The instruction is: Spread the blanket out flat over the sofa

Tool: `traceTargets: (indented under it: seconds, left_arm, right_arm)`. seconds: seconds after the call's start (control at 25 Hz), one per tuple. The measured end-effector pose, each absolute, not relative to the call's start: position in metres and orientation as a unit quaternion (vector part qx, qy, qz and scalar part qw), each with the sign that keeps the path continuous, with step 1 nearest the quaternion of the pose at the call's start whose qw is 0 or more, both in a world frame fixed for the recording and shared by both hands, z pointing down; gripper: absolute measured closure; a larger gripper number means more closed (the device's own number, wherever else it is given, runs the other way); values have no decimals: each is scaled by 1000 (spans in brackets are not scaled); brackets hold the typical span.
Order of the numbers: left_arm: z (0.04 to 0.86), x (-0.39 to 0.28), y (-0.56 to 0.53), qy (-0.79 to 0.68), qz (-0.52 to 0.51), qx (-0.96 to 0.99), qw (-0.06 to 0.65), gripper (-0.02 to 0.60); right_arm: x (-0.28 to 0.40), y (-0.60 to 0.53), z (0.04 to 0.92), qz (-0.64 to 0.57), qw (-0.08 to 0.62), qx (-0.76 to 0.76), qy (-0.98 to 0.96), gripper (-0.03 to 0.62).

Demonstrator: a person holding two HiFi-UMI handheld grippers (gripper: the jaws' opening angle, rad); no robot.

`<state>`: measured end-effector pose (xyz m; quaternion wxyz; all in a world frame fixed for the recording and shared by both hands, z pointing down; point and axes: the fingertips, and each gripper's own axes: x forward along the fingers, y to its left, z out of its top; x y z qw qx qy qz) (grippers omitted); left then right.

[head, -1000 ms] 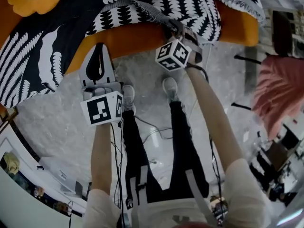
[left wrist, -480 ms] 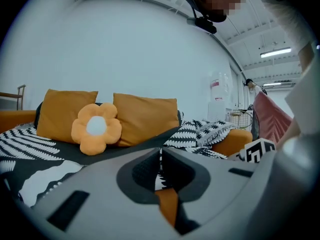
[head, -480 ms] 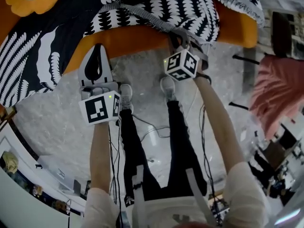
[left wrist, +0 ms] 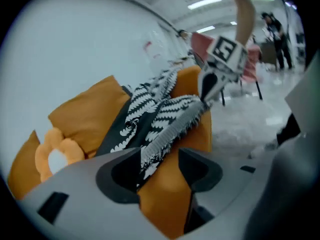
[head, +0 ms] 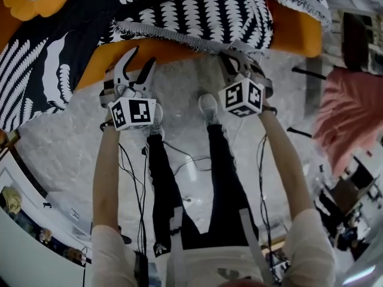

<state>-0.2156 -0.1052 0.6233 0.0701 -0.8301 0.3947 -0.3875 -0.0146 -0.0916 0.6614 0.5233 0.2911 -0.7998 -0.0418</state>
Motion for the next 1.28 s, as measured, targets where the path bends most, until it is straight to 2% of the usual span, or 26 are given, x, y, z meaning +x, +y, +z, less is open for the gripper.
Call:
traceTargets:
  seconds: [0.12, 0.2, 0.36, 0.4, 0.44, 0.48, 0.52, 0.96, 1.12, 1.28]
  left_arm:
    - [647, -238, -136, 341, -479, -792, 166, 365]
    - [653, -250, -156, 309, -520, -770, 206, 364]
    - [661, -252, -169, 225, -569, -752, 247, 365]
    - [662, -251, -168, 208, -575, -751, 250, 378]
    - [663, -250, -166, 196, -580, -751, 248, 423]
    - [664, -250, -164, 190, -584, -751, 242, 511]
    - [666, -249, -161, 187, -587, -754, 229, 566]
    - [673, -233, -48, 192, -559, -805, 52, 572]
    - [688, -233, -46, 256, -529, -807, -60, 575]
    - [726, -231, -45, 258, -546, -789, -110, 574]
  right_arm:
    - [-16, -95, 654, -38, 515, 282, -809, 586]
    - [-17, -94, 649, -37, 514, 274, -812, 586]
    - [-14, -93, 643, -39, 517, 263, -813, 586]
    - [-14, -93, 643, -38, 518, 261, -813, 586]
    - [-14, -93, 644, -37, 520, 259, -813, 586]
    - [-13, -92, 644, -35, 521, 257, -813, 586]
    - [-11, -92, 644, -34, 523, 256, -812, 586]
    - [14, -79, 655, -32, 546, 236, -803, 586]
    - [12, -82, 672, -43, 564, 222, -794, 586]
    - [16, -79, 698, -11, 563, 218, -797, 585]
